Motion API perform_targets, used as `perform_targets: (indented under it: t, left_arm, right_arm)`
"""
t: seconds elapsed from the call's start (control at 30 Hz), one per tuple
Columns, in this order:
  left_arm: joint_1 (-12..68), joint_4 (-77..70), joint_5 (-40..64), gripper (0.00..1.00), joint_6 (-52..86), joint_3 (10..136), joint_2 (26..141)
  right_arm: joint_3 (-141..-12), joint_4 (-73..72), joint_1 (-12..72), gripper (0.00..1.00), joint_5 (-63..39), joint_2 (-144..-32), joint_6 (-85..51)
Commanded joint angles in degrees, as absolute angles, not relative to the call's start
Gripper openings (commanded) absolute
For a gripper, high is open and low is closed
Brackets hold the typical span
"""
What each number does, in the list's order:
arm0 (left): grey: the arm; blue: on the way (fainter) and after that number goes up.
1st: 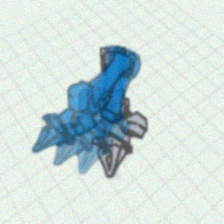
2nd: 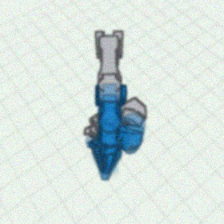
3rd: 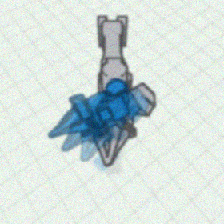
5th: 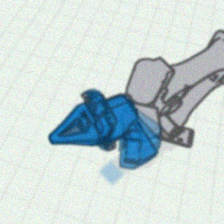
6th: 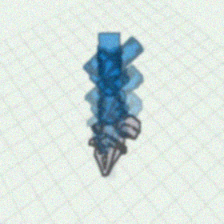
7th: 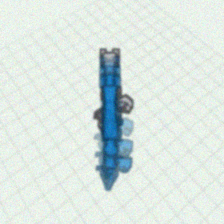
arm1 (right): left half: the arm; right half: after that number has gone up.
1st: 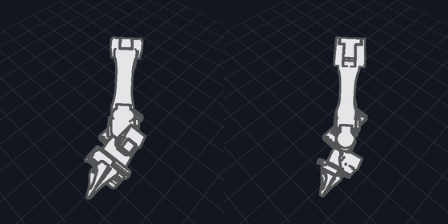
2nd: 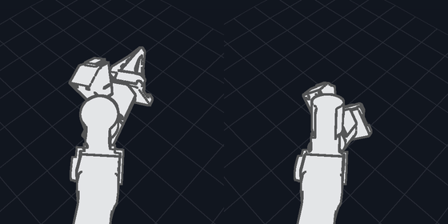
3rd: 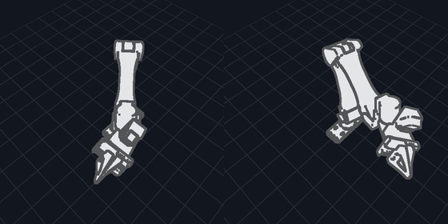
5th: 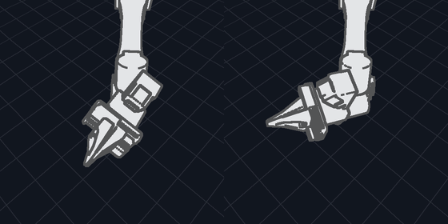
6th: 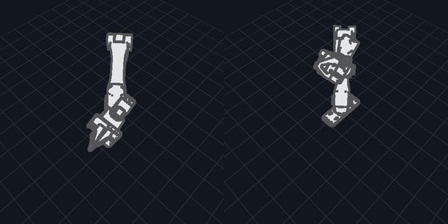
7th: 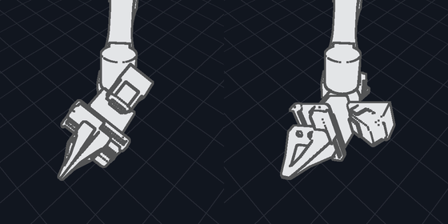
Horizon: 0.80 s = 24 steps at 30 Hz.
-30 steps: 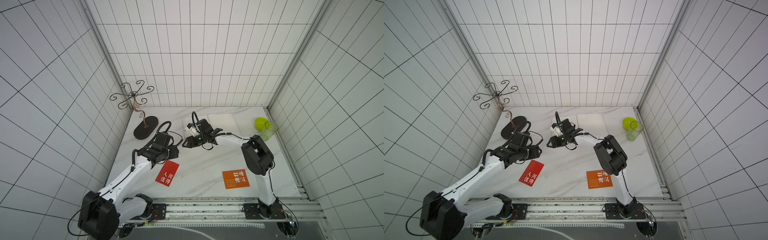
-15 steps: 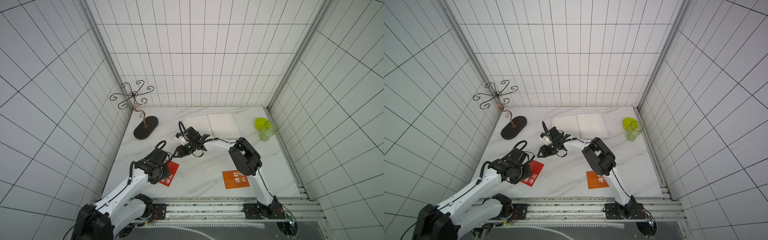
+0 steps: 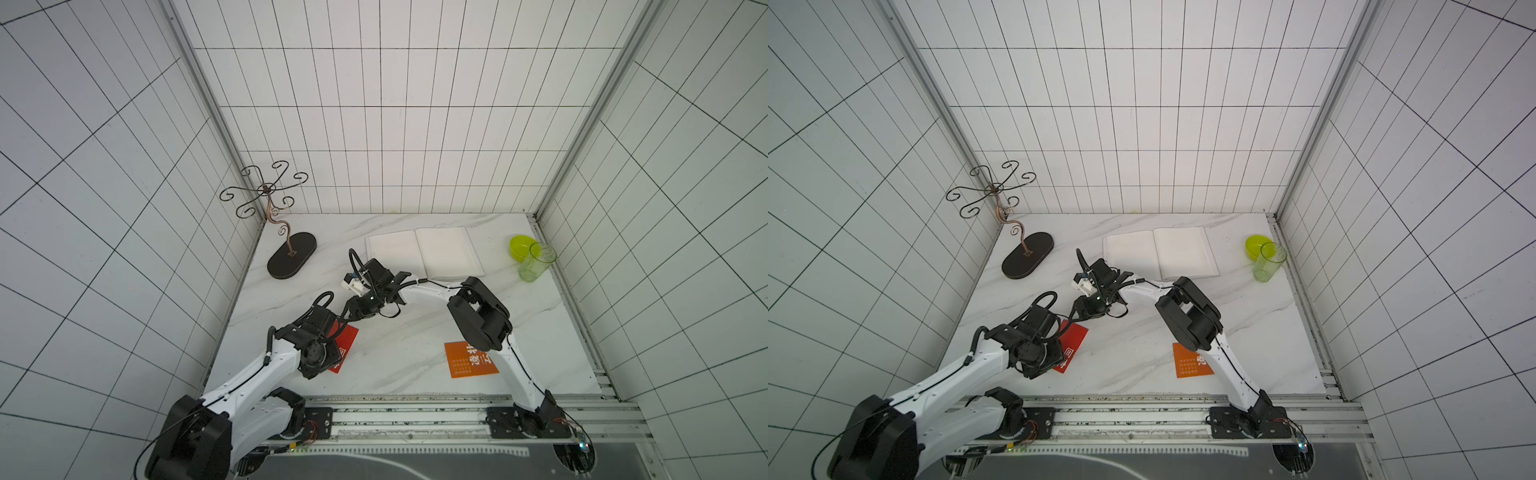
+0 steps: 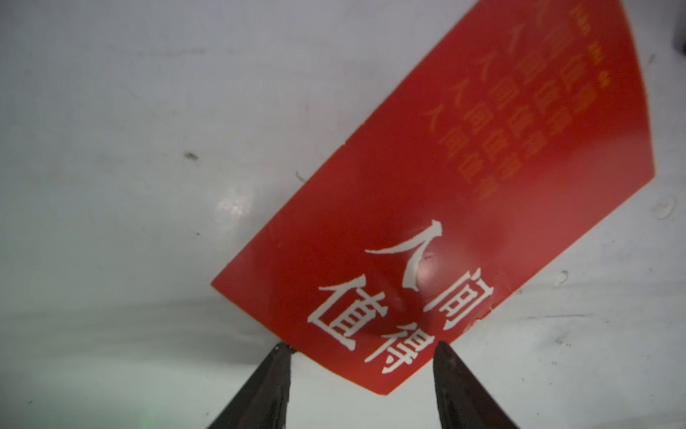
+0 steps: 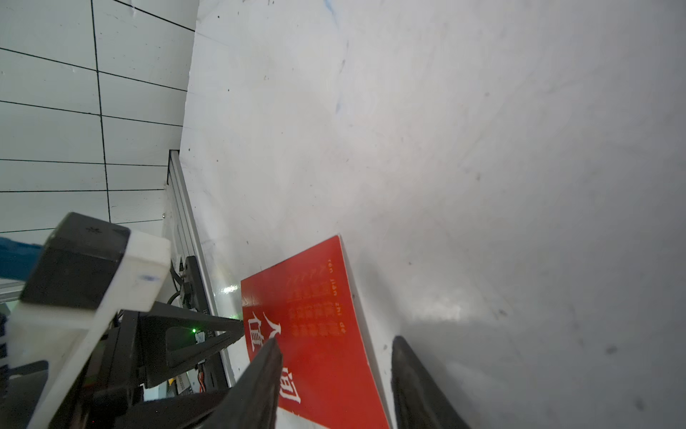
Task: Place the photos into the photo albums
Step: Pick up the photo at the center of the board.
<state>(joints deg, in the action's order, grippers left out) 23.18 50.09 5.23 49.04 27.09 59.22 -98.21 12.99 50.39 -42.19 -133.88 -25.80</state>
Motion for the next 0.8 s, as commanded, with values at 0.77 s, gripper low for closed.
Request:
perform_targets:
  t: [0.77]
  left_arm:
    - [22.9,46.1,7.5,0.61,49.5,24.5,59.1]
  right_arm:
    - [-107.6,19.9,51.2,0.43,-53.5,-139.8,-23.3]
